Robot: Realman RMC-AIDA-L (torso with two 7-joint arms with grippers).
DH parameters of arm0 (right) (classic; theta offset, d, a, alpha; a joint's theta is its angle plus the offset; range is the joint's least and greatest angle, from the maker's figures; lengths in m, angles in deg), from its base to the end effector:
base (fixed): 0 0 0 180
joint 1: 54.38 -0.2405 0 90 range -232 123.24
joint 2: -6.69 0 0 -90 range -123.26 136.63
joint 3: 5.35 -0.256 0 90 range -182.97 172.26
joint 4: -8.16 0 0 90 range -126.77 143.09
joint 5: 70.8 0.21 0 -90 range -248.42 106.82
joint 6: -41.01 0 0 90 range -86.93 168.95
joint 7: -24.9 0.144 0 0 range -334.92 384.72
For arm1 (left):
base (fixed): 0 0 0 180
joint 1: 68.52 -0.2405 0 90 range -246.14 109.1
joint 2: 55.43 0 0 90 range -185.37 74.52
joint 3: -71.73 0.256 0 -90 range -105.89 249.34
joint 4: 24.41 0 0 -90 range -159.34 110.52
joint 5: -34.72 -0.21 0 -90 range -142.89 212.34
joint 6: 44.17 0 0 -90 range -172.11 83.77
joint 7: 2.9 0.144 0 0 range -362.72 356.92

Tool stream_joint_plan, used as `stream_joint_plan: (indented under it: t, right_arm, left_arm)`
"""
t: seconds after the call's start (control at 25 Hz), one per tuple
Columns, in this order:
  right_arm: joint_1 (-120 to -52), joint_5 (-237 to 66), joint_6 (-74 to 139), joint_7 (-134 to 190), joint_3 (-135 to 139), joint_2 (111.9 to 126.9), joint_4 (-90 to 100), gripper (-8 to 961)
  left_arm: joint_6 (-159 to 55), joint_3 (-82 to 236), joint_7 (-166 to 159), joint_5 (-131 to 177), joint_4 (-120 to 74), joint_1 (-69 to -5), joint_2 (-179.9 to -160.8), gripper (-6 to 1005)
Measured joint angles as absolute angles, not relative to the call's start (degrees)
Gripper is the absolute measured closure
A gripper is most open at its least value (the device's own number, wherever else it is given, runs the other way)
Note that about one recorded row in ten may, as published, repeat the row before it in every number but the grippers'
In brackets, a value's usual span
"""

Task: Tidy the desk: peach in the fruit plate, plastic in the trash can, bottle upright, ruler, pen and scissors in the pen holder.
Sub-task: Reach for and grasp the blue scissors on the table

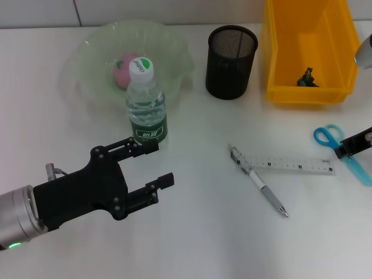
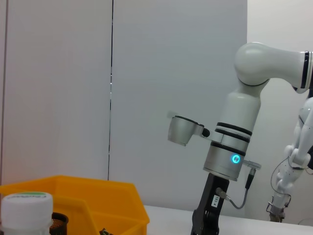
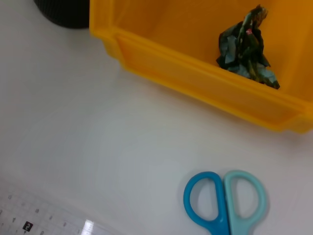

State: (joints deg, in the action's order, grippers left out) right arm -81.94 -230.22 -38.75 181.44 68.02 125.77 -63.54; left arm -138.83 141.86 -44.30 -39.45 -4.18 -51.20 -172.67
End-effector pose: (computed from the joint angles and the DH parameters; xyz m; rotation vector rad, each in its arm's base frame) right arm 0.2678 0.3526 0.0227 -2.1692 1.2845 -0.4963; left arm -0.2792 0.2400 -0.0393 -2.5832 -0.2216 -1.0863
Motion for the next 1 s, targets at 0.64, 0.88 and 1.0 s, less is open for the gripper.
stream_joint_plan:
  t: [0.64, 0.88, 1.0]
  right_arm:
    - [-76.0, -229.7, -41.9, 176.3, 54.8, 125.78, -73.3, 761]
    - [-75.9, -229.4, -41.7, 173.5, 49.0, 125.78, -73.2, 826]
    - [-76.1, -229.3, -41.8, 172.5, 47.7, 125.77, -72.9, 918]
  left_arm:
    - [-139.3, 141.9, -44.7, -39.5, -3.7, -51.2, -172.58, 354]
    - [-139.7, 141.9, -44.9, -39.3, -3.6, -51.1, -172.58, 354]
    - [-140.1, 141.9, -44.9, -39.1, -3.6, -51.1, -172.58, 353]
